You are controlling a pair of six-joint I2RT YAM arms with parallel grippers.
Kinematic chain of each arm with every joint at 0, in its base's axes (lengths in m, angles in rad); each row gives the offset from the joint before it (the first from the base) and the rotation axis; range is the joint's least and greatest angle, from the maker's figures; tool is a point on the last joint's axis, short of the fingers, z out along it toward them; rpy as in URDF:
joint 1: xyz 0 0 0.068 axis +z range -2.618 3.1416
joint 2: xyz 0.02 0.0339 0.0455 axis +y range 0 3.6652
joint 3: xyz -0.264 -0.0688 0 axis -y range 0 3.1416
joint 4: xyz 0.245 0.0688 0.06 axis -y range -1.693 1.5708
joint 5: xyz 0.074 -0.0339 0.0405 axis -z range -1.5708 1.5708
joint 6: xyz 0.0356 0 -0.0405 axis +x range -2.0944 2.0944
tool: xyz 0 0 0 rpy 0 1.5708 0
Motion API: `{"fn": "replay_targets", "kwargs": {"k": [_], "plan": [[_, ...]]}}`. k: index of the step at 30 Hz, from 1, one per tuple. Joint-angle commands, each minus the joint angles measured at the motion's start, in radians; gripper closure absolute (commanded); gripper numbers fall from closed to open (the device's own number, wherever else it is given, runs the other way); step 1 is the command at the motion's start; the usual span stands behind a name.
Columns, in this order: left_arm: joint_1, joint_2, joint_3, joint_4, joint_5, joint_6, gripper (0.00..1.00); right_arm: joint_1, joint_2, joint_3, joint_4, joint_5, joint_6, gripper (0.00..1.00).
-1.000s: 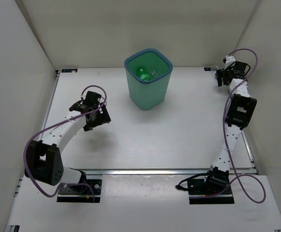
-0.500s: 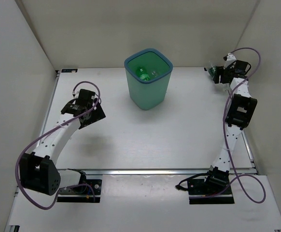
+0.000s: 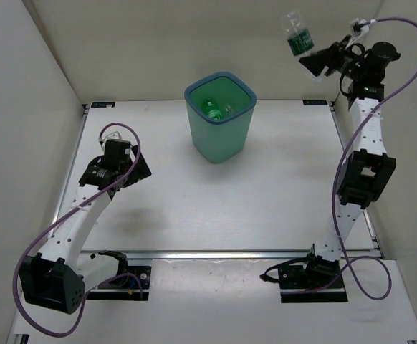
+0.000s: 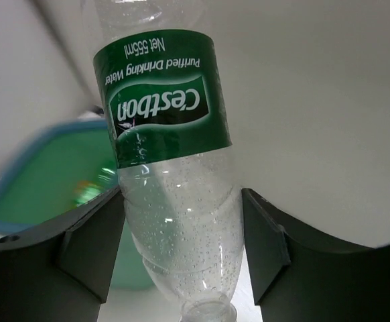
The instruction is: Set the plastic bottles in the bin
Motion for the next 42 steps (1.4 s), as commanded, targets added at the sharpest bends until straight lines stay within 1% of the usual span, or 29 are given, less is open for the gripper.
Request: {"fn": "replay_targets", "kwargs": {"k": [1, 3, 4, 5, 6, 8, 9, 10, 11, 12, 13, 14, 16, 19, 20, 22, 23, 24, 25, 26, 27, 30, 34, 35, 36, 37, 39, 41, 42], "plan": [[-0.004, -0.015, -0.012, 0.063, 0.033, 0.04, 0.01, 0.108, -0.033, -0.045, 0.459, -0.185, 0.427, 0.89], [-0.022, -0.006, -0.011, 0.075, 0.043, 0.051, 0.01, 0.188, -0.045, -0.043, 0.47, -0.153, 0.446, 0.88], [-0.022, -0.007, -0.02, 0.082, 0.056, 0.05, 0.02, 0.227, -0.039, -0.023, 0.414, -0.116, 0.397, 0.86], [-0.024, -0.013, -0.022, 0.091, 0.078, 0.054, 0.01, 0.263, -0.022, 0.024, 0.367, -0.067, 0.369, 0.88], [-0.021, -0.022, -0.026, 0.097, 0.085, 0.057, 0.02, 0.325, -0.008, 0.052, 0.275, -0.02, 0.328, 0.89], [-0.019, -0.051, -0.051, 0.129, 0.119, 0.066, 0.01, 0.387, 0.033, 0.122, 0.228, 0.003, 0.27, 0.89], [-0.016, -0.076, -0.057, 0.135, 0.141, 0.067, 0.01, 0.409, 0.046, 0.116, 0.248, 0.01, 0.248, 0.88], [-0.019, -0.085, -0.07, 0.154, 0.147, 0.065, 0.01, 0.438, 0.049, 0.101, 0.259, 0.025, 0.213, 0.86], [-0.004, -0.103, -0.072, 0.152, 0.162, 0.071, 0.01, 0.465, 0.055, 0.107, 0.233, 0.062, 0.194, 0.86], [0.001, -0.11, -0.071, 0.152, 0.177, 0.073, 0.01, 0.485, 0.061, 0.121, 0.178, 0.107, 0.131, 0.86], [-0.001, -0.116, -0.063, 0.143, 0.176, 0.079, 0.01, 0.495, 0.075, 0.127, 0.112, 0.134, 0.069, 0.86], [-0.005, -0.114, -0.051, 0.138, 0.167, 0.086, 0.01, 0.51, 0.08, 0.127, 0.092, 0.189, 0.035, 0.86], [-0.023, -0.105, -0.037, 0.109, 0.136, 0.102, 0.02, 0.519, 0.089, 0.107, 0.073, 0.185, -0.009, 0.83], [-0.021, -0.101, -0.028, 0.083, 0.141, 0.109, 0.01, 0.522, 0.113, 0.086, 0.062, 0.238, -0.03, 0.79], [-0.019, -0.093, -0.029, 0.083, 0.139, 0.113, 0.01, 0.522, 0.119, 0.086, 0.035, 0.247, -0.037, 0.73], [-0.018, -0.104, -0.025, 0.068, 0.121, 0.113, 0.01, 0.512, 0.112, 0.084, -0.011, 0.264, -0.081, 0.72], [-0.022, -0.108, -0.025, 0.062, 0.118, 0.114, 0.01, 0.513, 0.1, 0.075, -0.043, 0.269, -0.108, 0.63], [-0.019, -0.116, -0.025, 0.063, 0.122, 0.119, 0.01, 0.513, 0.078, 0.069, -0.049, 0.264, -0.126, 0.45], [-0.011, -0.122, -0.022, 0.056, 0.118, 0.123, 0.02, 0.515, 0.066, 0.057, -0.056, 0.251, -0.126, 0.15], [-0.008, -0.125, -0.02, 0.056, 0.116, 0.126, 0.01, 0.505, 0.049, 0.049, -0.068, 0.246, -0.12, 0.04], [-0.002, -0.128, -0.015, 0.046, 0.107, 0.131, 0.02, 0.504, 0.034, 0.043, -0.069, 0.244, -0.119, 0.01], [-0.002, -0.128, -0.005, 0.037, 0.072, 0.14, 0.01, 0.502, -0.026, 0.018, -0.092, 0.232, -0.149, 0.0], [-0.002, -0.117, 0.005, 0.036, 0.078, 0.142, 0.01, 0.487, -0.136, -0.045, -0.163, 0.28, -0.152, 0.01], [-0.005, -0.114, 0.006, 0.037, 0.081, 0.145, 0.01, 0.475, -0.152, -0.07, -0.186, 0.292, -0.133, 0.01], [-0.01, -0.108, 0.009, 0.036, 0.078, 0.14, 0.01, 0.47, -0.193, -0.089, -0.236, 0.297, -0.148, 0.01], [-0.01, -0.114, 0.011, 0.033, 0.081, 0.14, 0.02, 0.462, -0.238, -0.121, -0.261, 0.321, -0.183, 0.01], [-0.01, -0.116, -0.003, 0.039, 0.093, 0.136, 0.01, 0.461, -0.322, -0.193, -0.373, 0.469, -0.207, 0.01], [-0.01, -0.119, -0.009, 0.049, 0.115, 0.136, 0.01, 0.464, -0.464, -0.392, -0.372, 0.587, -0.203, 0.01], [-0.008, -0.121, -0.011, 0.06, 0.13, 0.129, 0.01, 0.458, -0.515, -0.53, -0.32, 0.618, -0.177, 0.01]]}}
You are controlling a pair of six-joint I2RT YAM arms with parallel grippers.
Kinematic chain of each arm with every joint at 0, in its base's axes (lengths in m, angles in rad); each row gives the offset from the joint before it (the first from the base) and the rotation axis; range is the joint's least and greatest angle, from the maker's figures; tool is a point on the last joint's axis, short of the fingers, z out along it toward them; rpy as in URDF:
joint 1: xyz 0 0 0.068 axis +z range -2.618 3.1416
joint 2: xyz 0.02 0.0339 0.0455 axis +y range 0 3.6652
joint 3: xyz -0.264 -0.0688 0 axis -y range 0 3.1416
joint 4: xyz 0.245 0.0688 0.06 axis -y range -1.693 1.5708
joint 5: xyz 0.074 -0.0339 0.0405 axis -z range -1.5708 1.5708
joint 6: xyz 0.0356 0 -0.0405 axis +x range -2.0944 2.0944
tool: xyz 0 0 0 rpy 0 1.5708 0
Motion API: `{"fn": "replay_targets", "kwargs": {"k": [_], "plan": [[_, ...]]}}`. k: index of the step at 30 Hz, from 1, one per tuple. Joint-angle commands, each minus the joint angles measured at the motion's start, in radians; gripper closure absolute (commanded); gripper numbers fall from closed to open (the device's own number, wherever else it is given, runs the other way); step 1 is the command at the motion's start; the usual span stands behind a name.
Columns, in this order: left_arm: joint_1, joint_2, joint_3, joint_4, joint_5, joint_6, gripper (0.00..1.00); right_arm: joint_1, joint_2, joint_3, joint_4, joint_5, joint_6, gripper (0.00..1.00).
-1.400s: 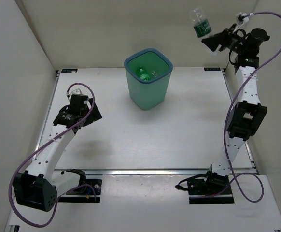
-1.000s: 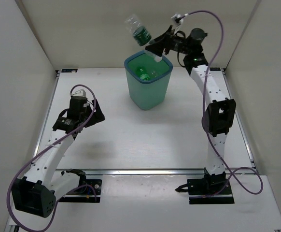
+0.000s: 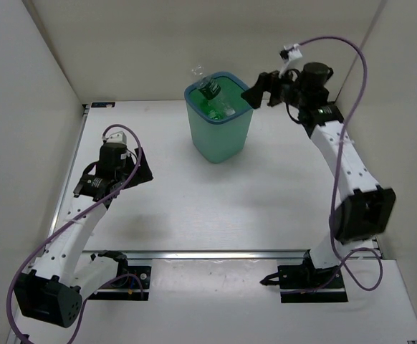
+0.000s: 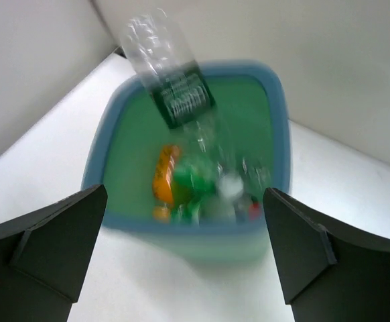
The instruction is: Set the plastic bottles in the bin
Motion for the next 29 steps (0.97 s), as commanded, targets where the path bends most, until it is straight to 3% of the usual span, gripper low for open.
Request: {"fn": "replay_targets", "kwargs": {"k": [1, 3, 5, 7, 9, 11, 13, 18, 25, 29], "plan": [[-0.003, -0.017, 0.021, 0.017, 0.029, 0.001, 0.01, -0.017, -0.242, -0.266, 0.051, 0.18, 0.023, 0.01], [-0.015, -0.013, 0.02, 0.014, 0.041, -0.002, 0.01, -0.06, -0.365, -0.451, 0.105, 0.174, 0.07, 0.01], [-0.021, -0.009, 0.017, 0.017, 0.048, -0.008, 0.01, -0.088, -0.448, -0.483, 0.049, 0.207, 0.086, 0.01], [-0.026, -0.008, 0.006, 0.019, 0.065, -0.017, 0.02, -0.079, -0.467, -0.451, -0.156, 0.324, 0.031, 0.01], [-0.028, -0.003, 0.004, 0.011, 0.07, -0.01, 0.01, -0.047, -0.428, -0.355, -0.363, 0.619, 0.025, 0.01], [-0.023, 0.006, 0.009, 0.002, 0.055, -0.011, 0.02, -0.097, -0.379, -0.276, -0.619, 0.66, 0.051, 0.0], [-0.017, 0.024, 0.015, -0.023, 0.013, -0.014, 0.01, -0.186, -0.352, -0.283, -0.712, 0.597, 0.061, 0.01], [0.02, 0.084, 0.092, -0.113, -0.077, -0.04, 0.02, -0.241, -0.486, -0.476, -0.697, 0.631, 0.106, 0.01], [0.051, 0.1, 0.167, -0.153, -0.134, -0.039, 0.02, -0.31, -0.615, -0.593, -0.673, 0.63, 0.1, 0.01], [0.057, 0.086, 0.176, -0.152, -0.151, -0.034, 0.01, -0.315, -0.612, -0.615, -0.674, 0.622, 0.101, 0.01]]}}
